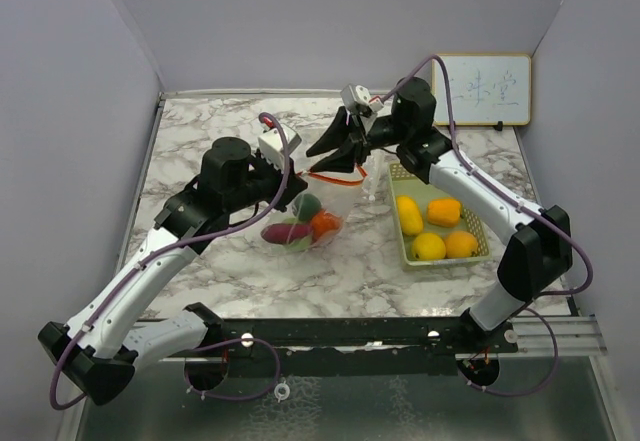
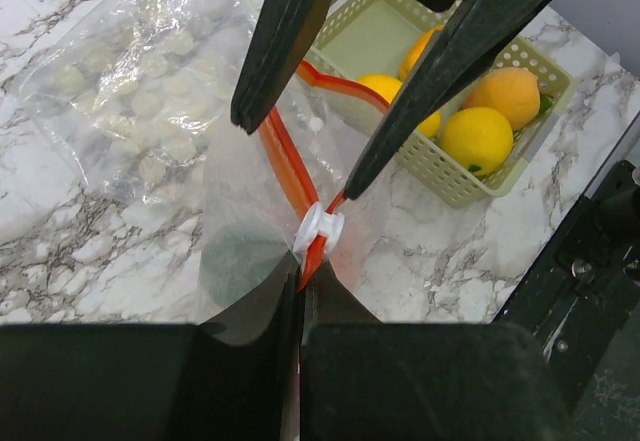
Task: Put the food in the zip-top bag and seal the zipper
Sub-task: Zip the zipper food storage bag at the center of the board.
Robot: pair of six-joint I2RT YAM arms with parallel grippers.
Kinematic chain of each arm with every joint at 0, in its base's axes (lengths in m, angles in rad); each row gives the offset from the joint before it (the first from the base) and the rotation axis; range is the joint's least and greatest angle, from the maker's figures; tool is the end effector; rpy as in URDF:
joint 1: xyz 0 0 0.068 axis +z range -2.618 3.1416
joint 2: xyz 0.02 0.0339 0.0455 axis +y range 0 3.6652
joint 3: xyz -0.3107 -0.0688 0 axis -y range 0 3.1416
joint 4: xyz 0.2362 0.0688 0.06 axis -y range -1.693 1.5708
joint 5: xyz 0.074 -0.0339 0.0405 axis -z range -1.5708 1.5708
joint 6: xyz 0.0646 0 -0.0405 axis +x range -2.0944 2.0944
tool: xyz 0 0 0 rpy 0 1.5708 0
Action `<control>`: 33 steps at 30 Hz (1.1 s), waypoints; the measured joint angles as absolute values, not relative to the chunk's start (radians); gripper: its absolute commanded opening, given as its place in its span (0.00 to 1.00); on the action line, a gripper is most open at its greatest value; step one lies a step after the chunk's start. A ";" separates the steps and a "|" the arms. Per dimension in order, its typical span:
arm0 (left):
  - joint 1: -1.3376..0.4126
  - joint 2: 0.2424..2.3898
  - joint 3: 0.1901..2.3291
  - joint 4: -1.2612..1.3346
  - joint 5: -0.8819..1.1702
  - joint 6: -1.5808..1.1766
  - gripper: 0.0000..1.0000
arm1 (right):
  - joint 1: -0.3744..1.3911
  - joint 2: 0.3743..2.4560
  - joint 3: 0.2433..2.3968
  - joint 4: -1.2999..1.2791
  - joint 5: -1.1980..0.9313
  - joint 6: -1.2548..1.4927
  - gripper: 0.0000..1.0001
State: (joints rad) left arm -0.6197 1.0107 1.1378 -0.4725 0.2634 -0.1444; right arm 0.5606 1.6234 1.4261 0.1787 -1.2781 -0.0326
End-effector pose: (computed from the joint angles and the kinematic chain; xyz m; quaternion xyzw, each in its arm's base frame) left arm 0.1611 -0.1356 0.4200 0.2643 0.7704 -0.3122 0.4889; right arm 0.2825 0.2504 0.4346 -0.5670 0.4257 0.5576 0.4317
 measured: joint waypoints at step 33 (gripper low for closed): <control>-0.580 1.037 1.138 -0.458 0.307 -0.146 0.00 | 0.608 1.675 1.424 0.185 -1.288 0.003 0.02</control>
